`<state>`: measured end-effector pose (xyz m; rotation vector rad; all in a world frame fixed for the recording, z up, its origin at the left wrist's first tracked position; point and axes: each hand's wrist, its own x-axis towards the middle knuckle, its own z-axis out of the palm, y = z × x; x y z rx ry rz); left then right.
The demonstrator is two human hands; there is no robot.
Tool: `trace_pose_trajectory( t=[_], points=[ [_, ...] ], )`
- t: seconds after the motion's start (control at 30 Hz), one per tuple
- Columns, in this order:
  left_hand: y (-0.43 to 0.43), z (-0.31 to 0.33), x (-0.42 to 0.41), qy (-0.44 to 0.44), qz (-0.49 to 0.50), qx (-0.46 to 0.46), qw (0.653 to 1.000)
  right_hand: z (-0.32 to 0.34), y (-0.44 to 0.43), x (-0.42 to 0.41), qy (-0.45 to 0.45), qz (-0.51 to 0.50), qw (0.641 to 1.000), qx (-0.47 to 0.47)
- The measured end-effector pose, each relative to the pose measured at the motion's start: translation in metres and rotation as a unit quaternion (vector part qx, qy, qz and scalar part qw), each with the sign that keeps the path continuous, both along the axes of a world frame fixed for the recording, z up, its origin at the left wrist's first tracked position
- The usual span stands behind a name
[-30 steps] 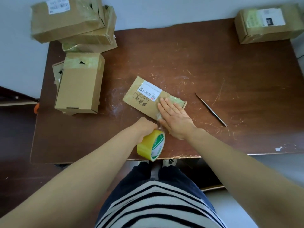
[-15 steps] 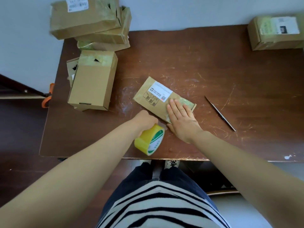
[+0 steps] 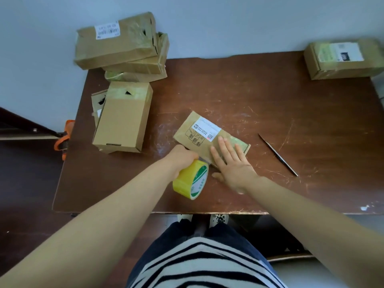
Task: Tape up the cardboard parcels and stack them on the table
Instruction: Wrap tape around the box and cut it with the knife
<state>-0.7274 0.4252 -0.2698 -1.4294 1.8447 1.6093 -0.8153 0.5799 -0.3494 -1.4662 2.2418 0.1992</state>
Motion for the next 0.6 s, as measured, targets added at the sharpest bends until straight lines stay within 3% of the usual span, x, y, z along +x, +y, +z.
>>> trace_pose_trajectory(
  t=[0.33,0.4,0.47,0.5,0.6],
  points=[
    [-0.004,0.014,-0.001,0.088,0.029,0.03,0.995,0.003,-0.001,0.01,0.004,-0.039,0.999,0.001],
    [-0.004,0.018,-0.003,0.095,0.01,0.026,0.995,0.007,-0.001,0.007,-0.048,-0.045,0.998,-0.01],
    [-0.005,0.018,-0.002,0.095,-0.008,0.016,0.995,0.02,-0.005,-0.003,-0.159,-0.105,0.98,-0.059],
    [-0.006,0.018,-0.002,0.095,-0.016,0.009,0.995,0.03,-0.009,-0.009,-0.236,-0.19,0.947,-0.109],
    [-0.006,0.019,-0.004,0.109,-0.016,0.002,0.994,0.061,-0.02,-0.018,-0.421,-0.44,0.757,-0.239]
  ],
)
